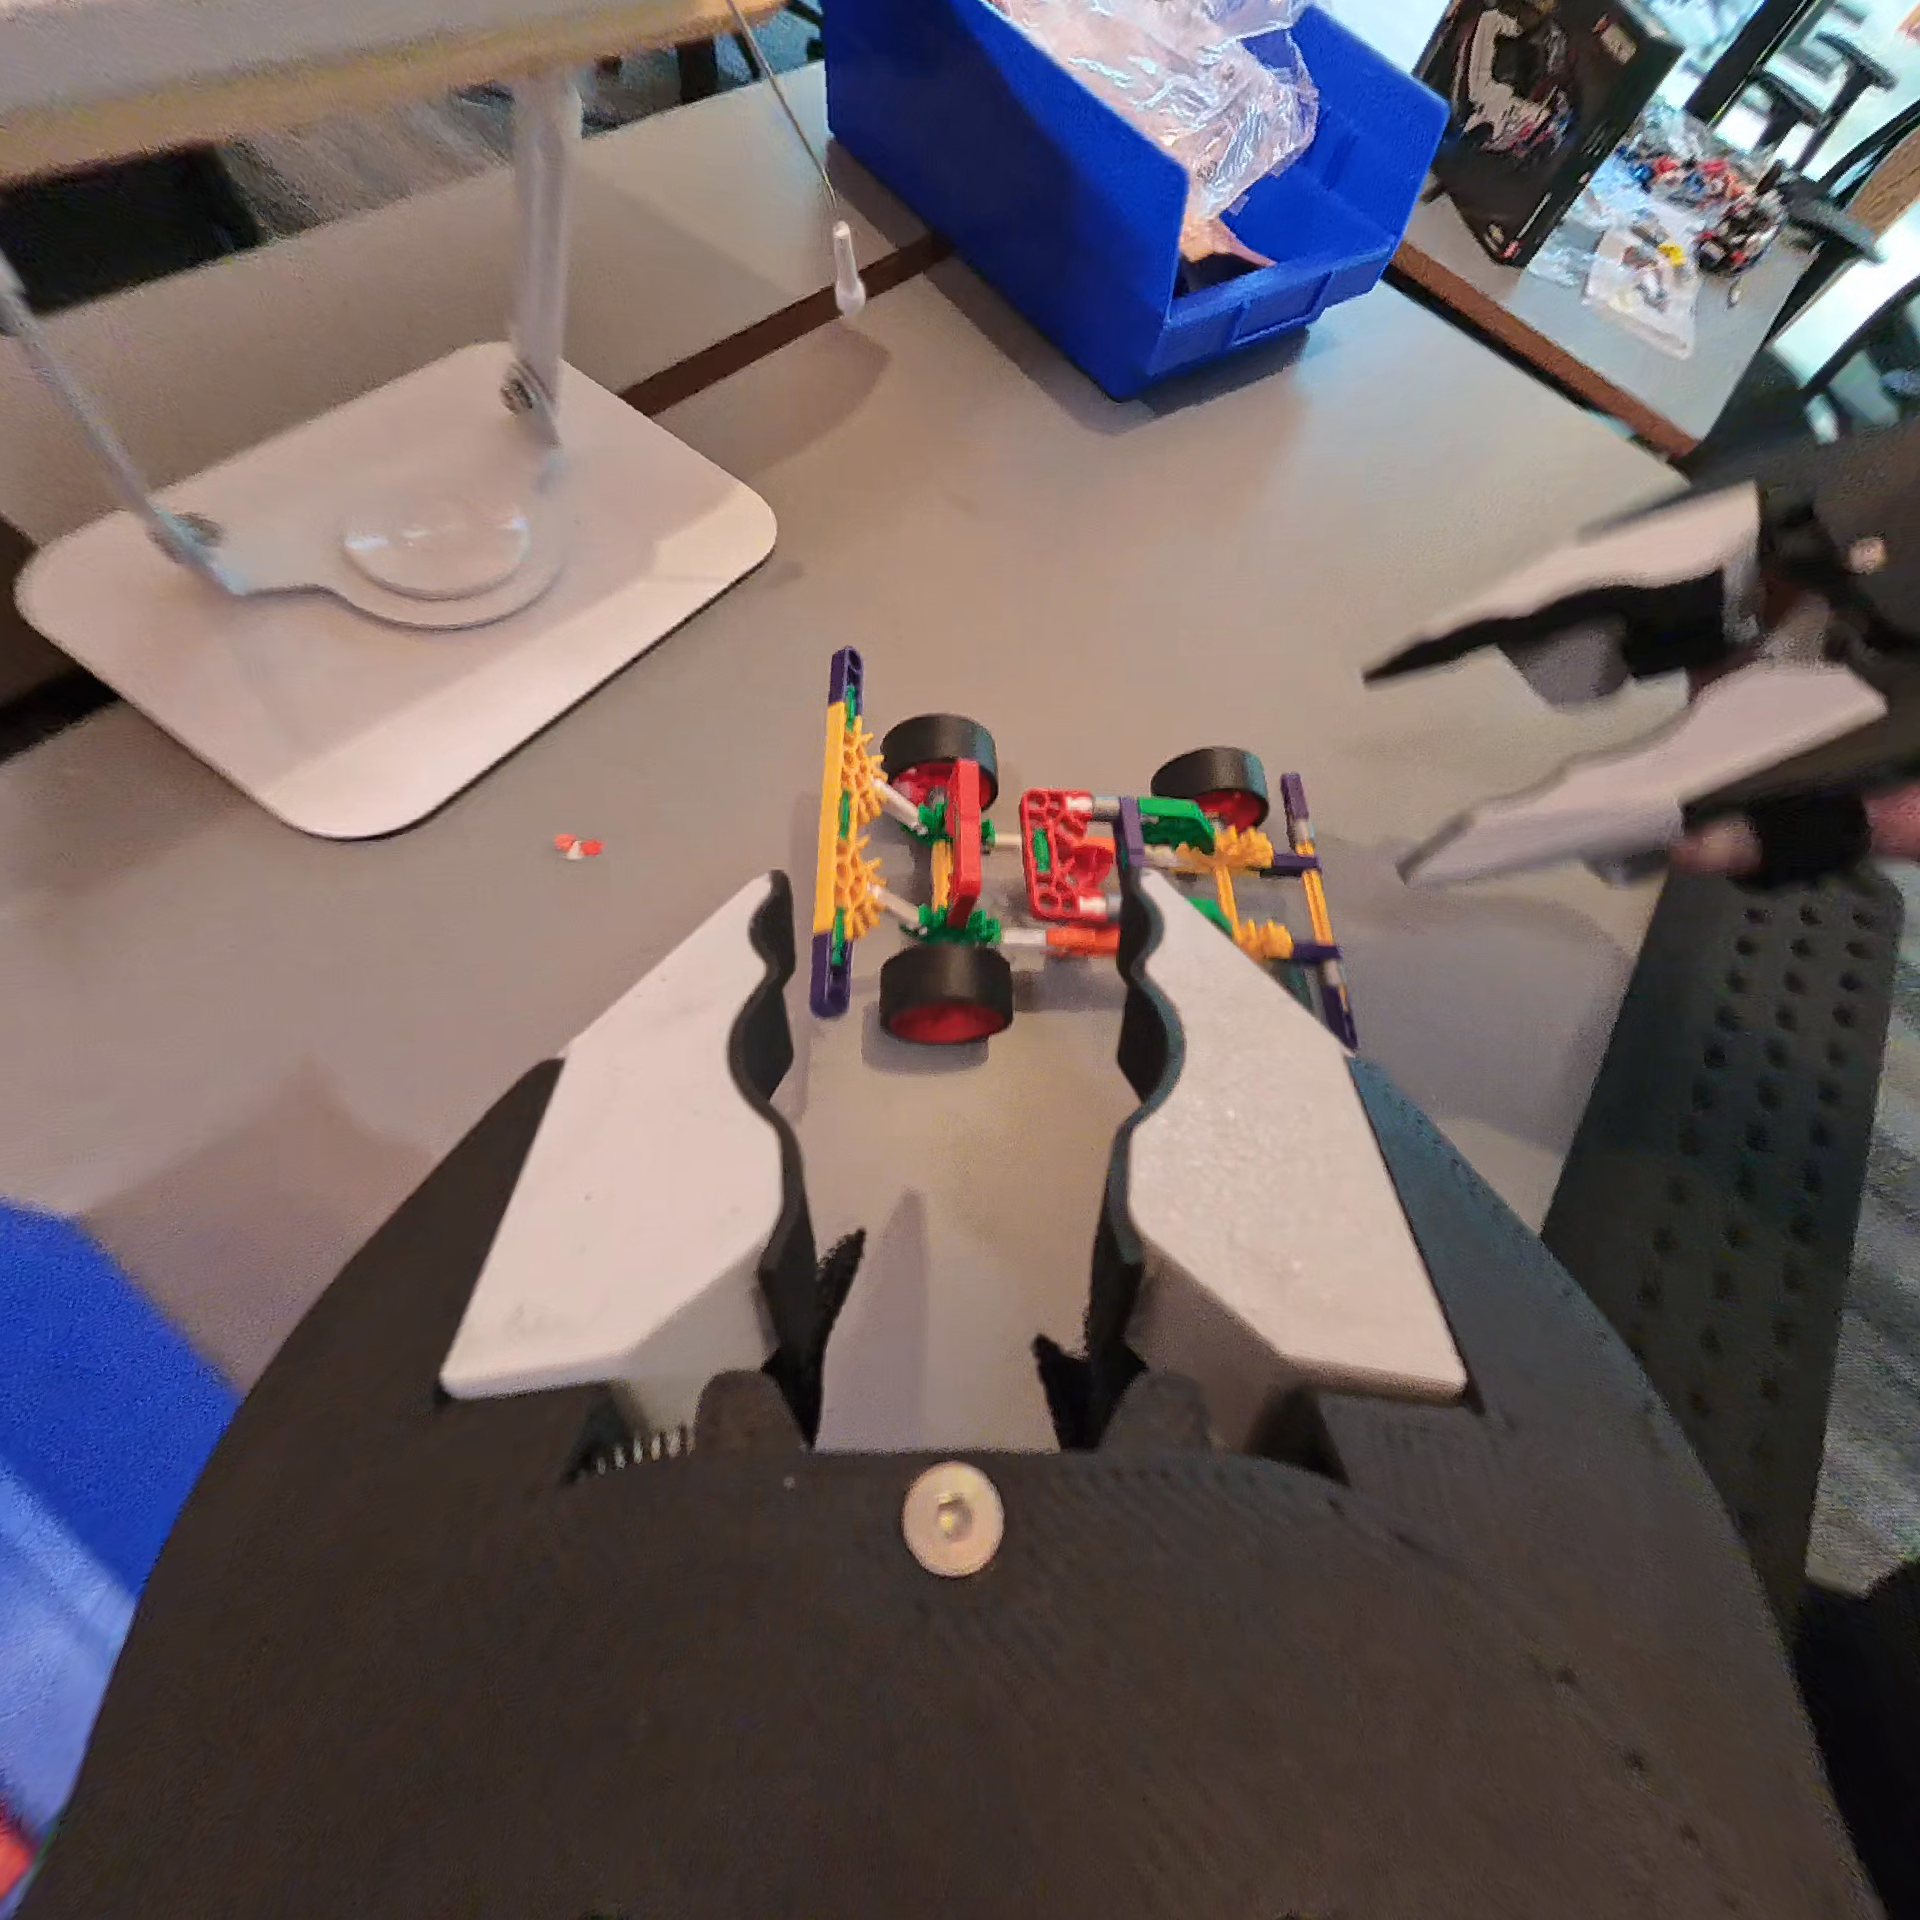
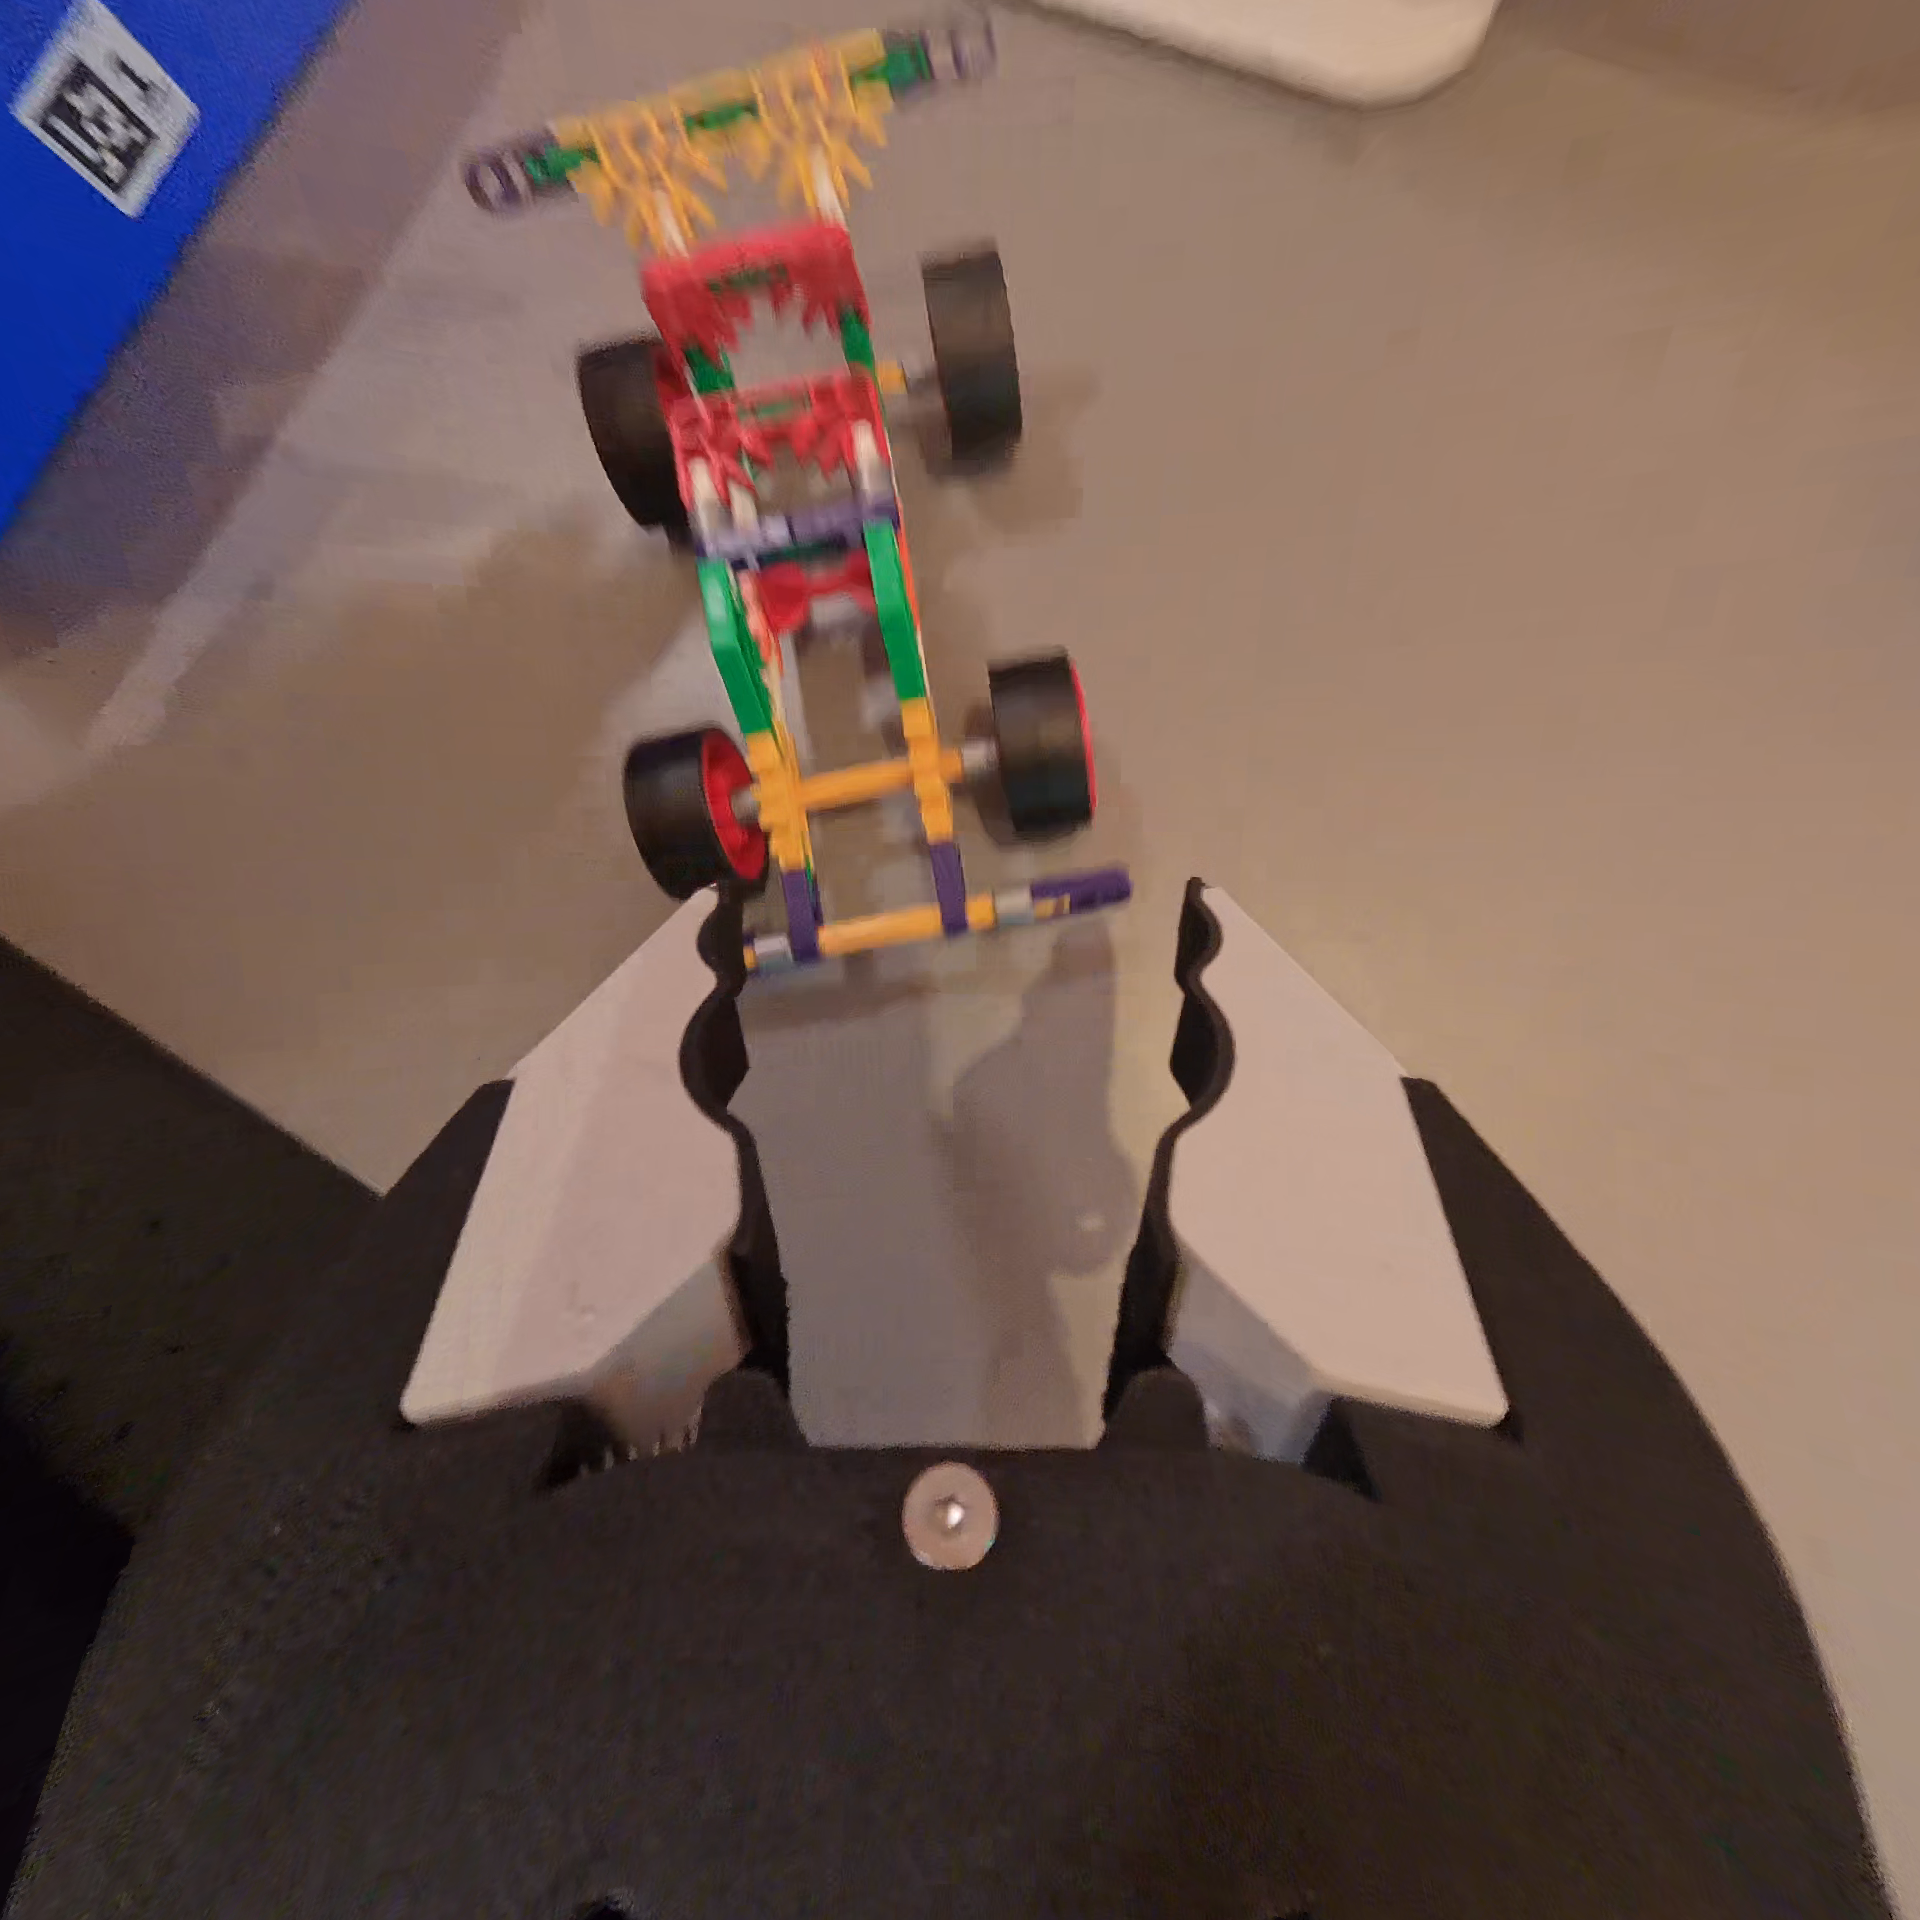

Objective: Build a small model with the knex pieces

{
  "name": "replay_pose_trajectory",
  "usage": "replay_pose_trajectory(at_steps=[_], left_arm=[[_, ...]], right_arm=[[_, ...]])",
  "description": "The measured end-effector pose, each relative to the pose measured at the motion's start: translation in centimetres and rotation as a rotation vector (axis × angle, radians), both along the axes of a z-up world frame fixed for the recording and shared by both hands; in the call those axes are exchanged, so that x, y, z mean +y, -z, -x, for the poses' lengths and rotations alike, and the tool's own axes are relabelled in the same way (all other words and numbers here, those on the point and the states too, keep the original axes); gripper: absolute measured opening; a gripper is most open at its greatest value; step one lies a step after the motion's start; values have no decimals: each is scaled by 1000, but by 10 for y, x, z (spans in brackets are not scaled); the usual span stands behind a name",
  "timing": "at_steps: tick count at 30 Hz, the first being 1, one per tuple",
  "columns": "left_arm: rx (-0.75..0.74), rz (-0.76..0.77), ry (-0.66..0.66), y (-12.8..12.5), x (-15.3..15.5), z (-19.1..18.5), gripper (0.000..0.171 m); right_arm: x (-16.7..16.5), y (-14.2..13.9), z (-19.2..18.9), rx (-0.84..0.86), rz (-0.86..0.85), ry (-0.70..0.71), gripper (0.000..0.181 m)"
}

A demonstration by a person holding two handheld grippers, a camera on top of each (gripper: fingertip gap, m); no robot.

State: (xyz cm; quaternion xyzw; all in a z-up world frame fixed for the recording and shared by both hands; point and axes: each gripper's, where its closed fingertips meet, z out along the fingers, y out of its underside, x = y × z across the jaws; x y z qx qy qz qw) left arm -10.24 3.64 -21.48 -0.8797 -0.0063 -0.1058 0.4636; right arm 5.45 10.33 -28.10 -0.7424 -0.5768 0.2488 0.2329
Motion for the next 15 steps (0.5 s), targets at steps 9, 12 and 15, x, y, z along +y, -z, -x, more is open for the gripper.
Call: replay_pose_trajectory(at_steps=[9,12,15], left_arm=[[-261,178,-81,64,48,7,48],[-364,221,-78,77,48,0,47],[-432,212,-110,80,46,-3,40]], right_arm=[[-33,51,-2,79,406,93,49],[-32,52,7,118,460,60,38],[-24,51,7,140,473,46,34]])
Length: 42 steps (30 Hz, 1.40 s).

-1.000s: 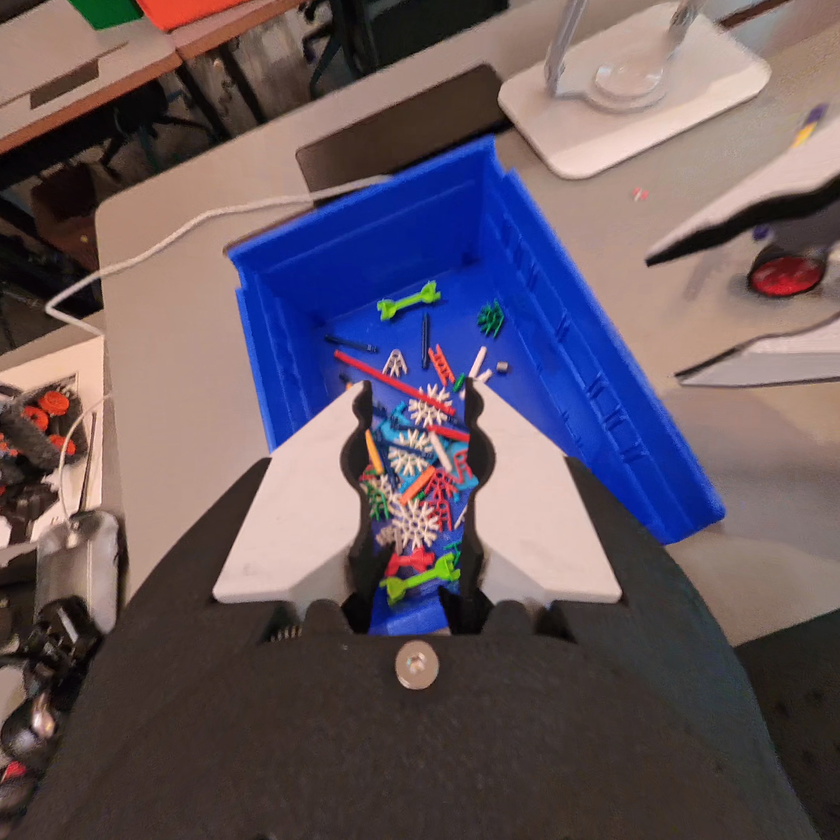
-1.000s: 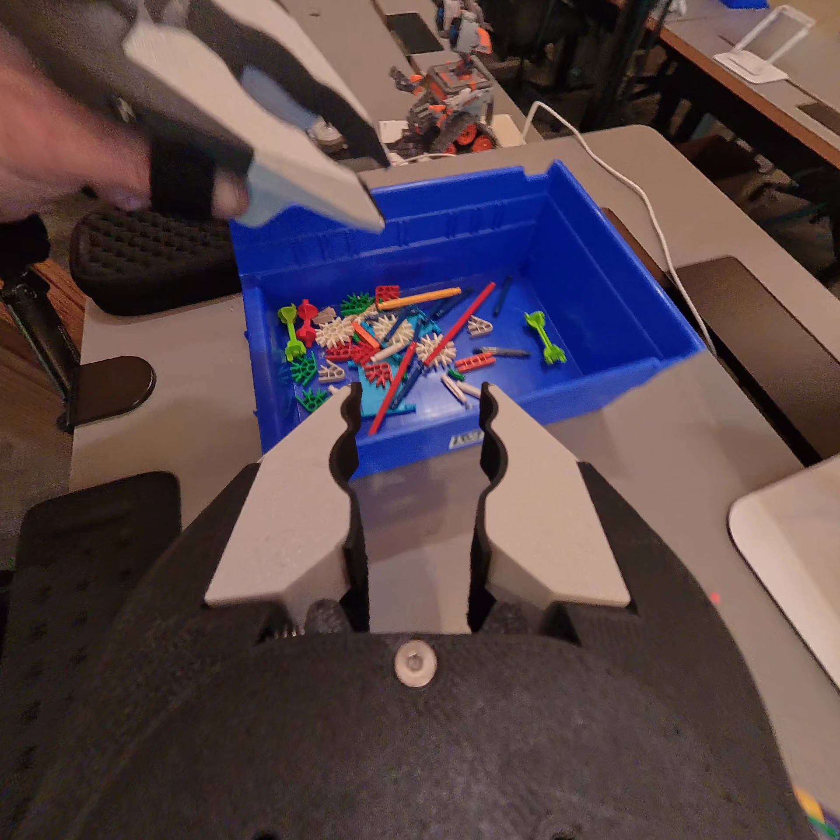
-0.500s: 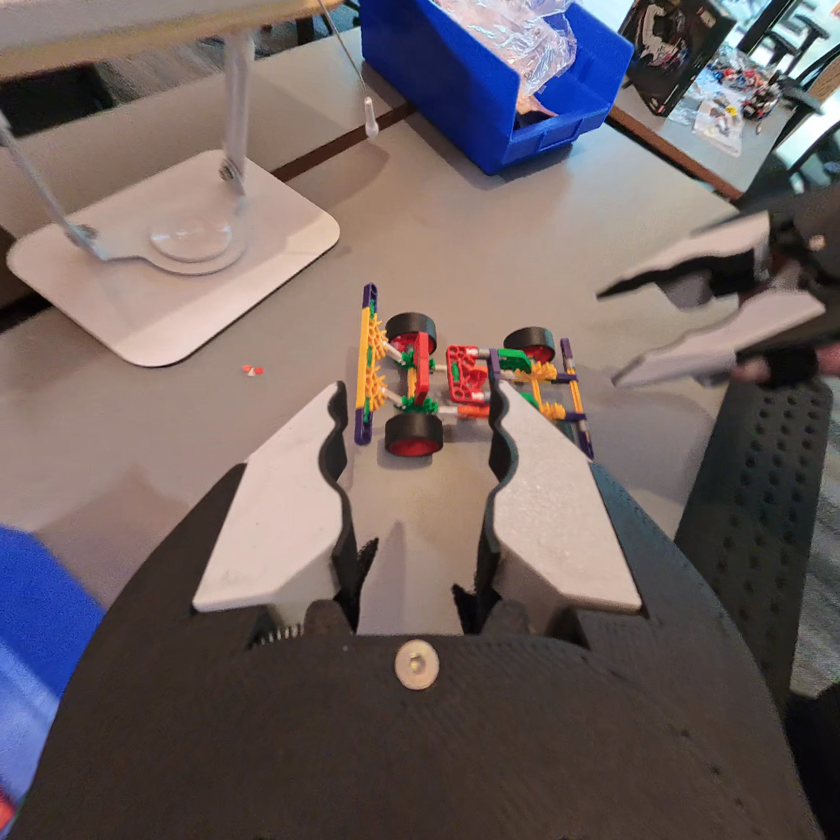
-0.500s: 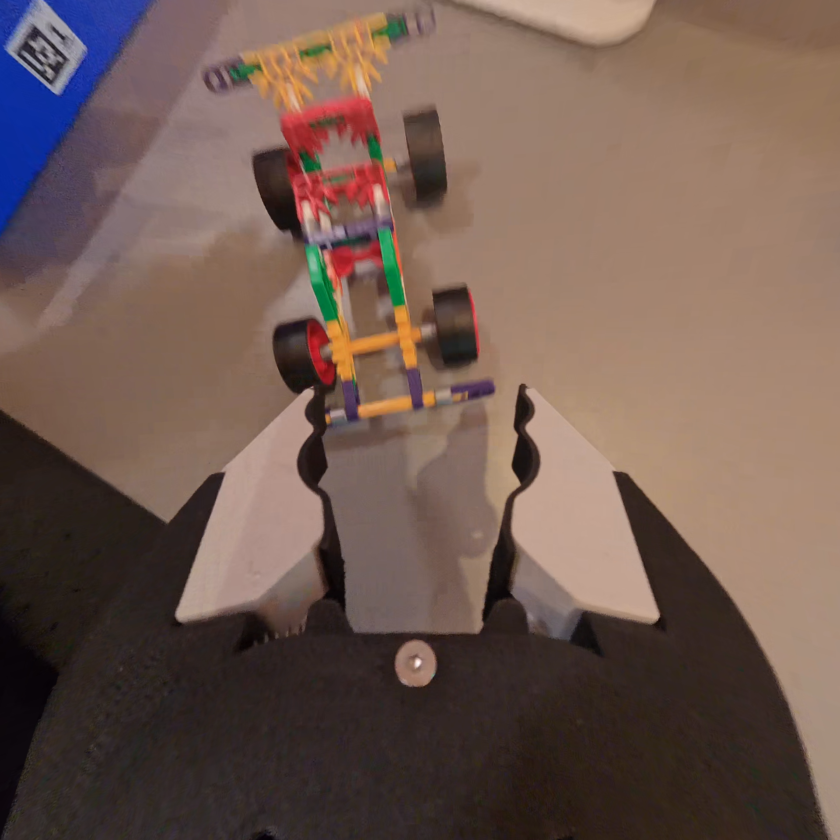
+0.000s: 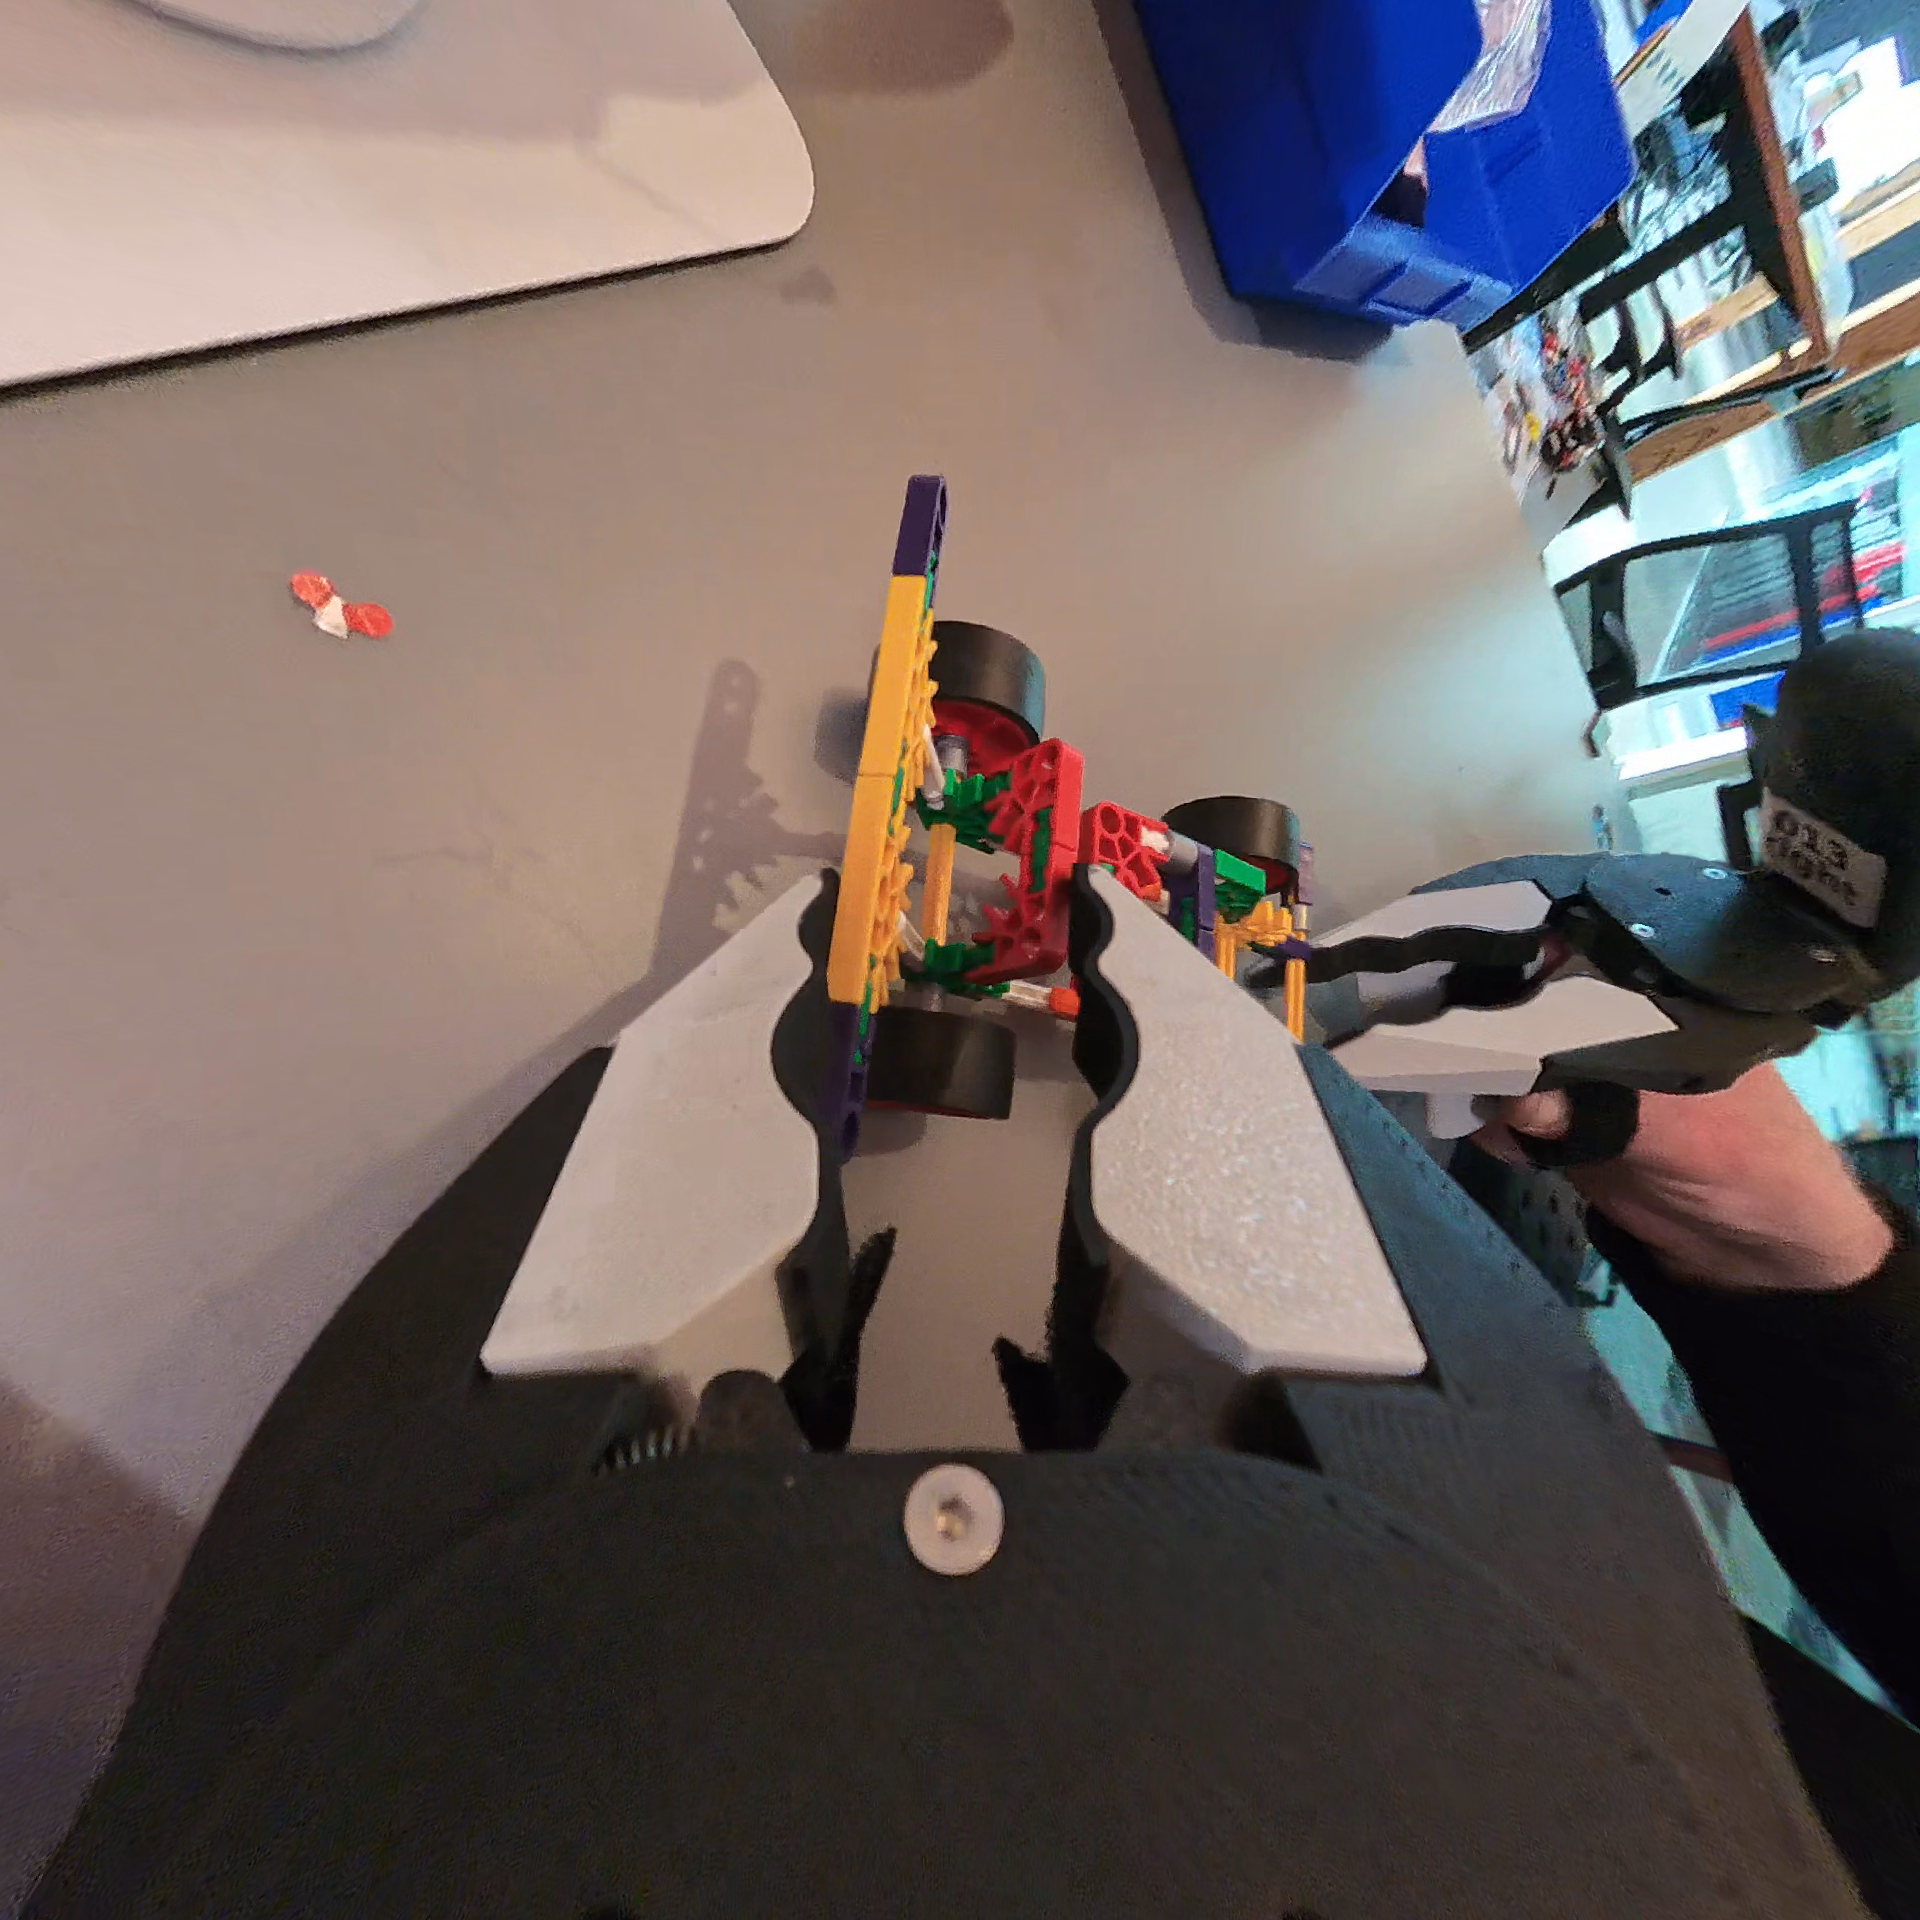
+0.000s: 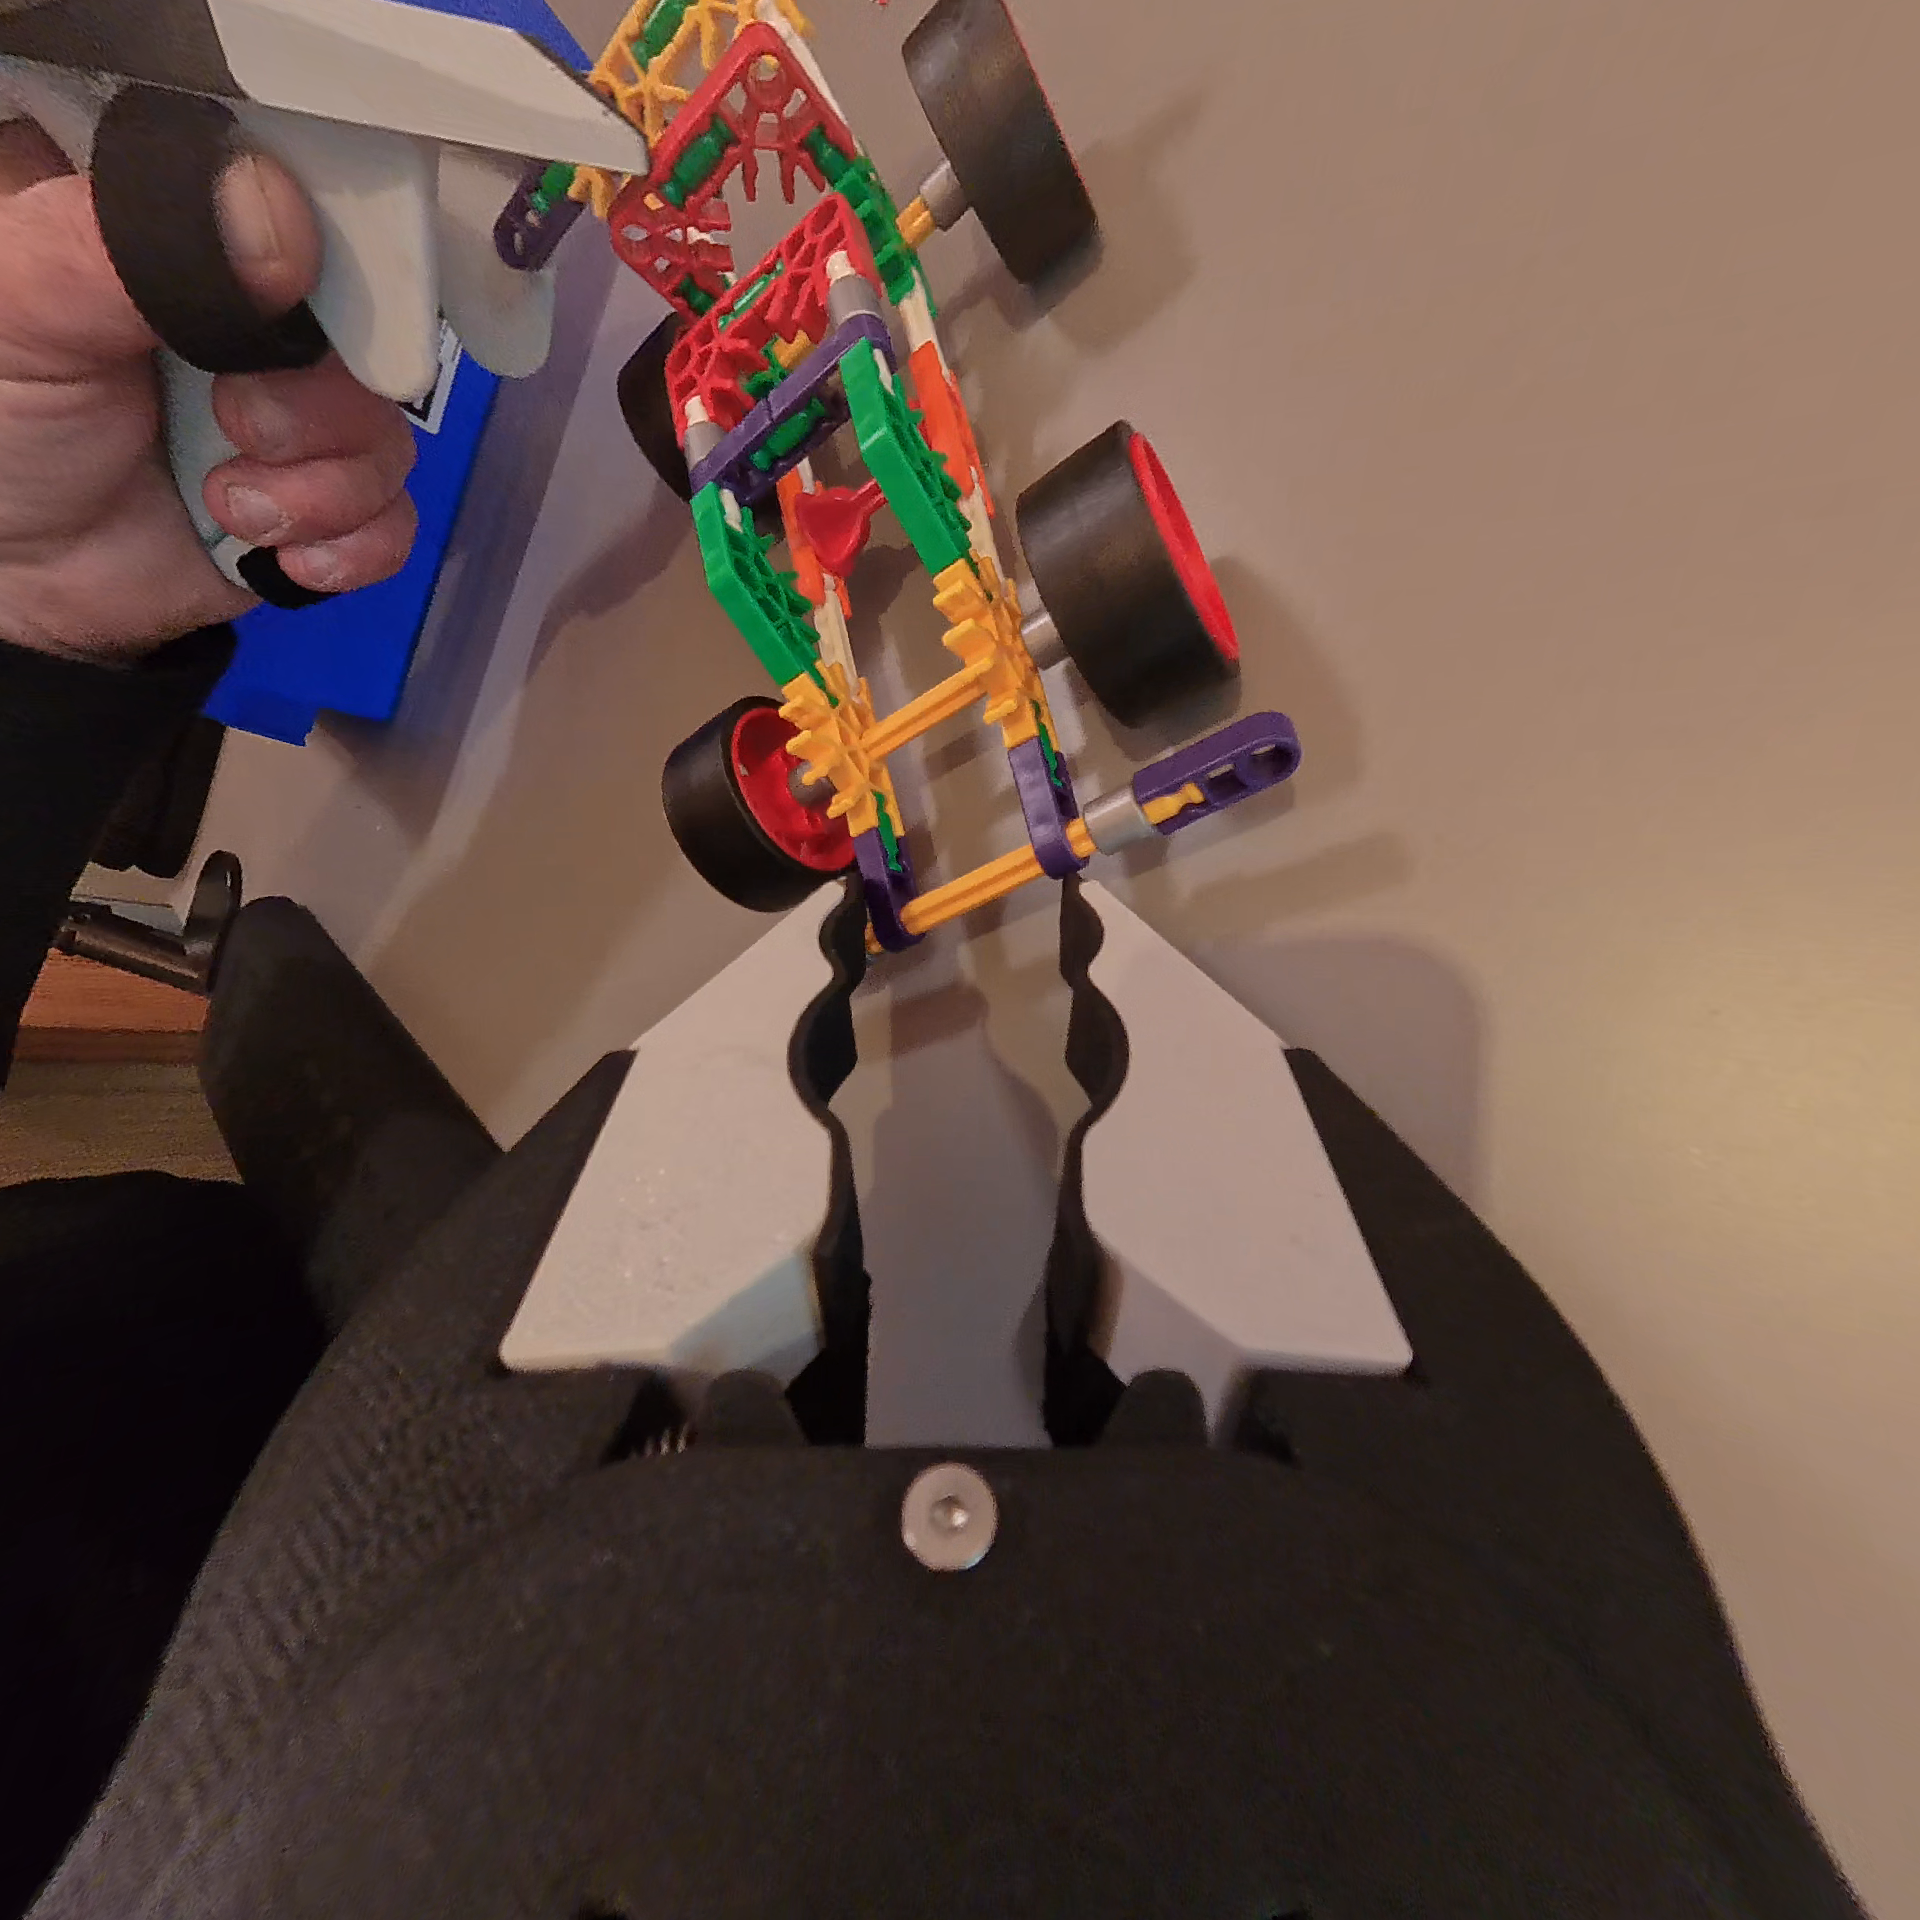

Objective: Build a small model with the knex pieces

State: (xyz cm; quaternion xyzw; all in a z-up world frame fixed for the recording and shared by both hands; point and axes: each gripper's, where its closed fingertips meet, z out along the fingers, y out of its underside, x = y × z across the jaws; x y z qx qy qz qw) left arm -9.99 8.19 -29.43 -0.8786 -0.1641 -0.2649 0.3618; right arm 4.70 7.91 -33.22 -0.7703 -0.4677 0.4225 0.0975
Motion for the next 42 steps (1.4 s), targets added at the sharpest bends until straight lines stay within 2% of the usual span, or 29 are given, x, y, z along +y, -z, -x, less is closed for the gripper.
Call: replay_pose_trajectory(at_steps=[7,13,16,17,18,23,29,31,37,39,42], left_arm=[[-78,-51,-33,-15,-19,-36,31],[-126,-53,-16,-25,-48,-89,37],[-130,21,-5,0,-61,-97,43],[-185,18,-2,2,-63,-101,41],[-229,0,-13,-1,-63,-102,45],[-141,-60,-46,-11,-70,-86,43],[-74,-92,-43,-18,-64,-74,44],[-54,-69,-12,-16,-64,-77,42],[-1,-98,-9,-30,-68,-73,51],[7,-84,-9,-24,-69,-71,52],[-16,-90,-3,-23,-66,-72,52]], right_arm=[[30,-10,-19,-3,23,-63,37],[41,-9,-43,-73,26,-201,33],[40,0,-42,-79,33,-229,33],[39,-1,-42,-69,55,-229,33],[40,-4,-42,-51,52,-223,32],[43,-11,-47,-6,18,-205,33],[40,-1,-44,-38,-23,-204,24],[39,0,-44,-45,-34,-210,26],[57,-20,-51,-12,-130,-187,37],[61,-18,-56,-40,-134,-185,42],[66,-14,-58,-49,-124,-169,38]])
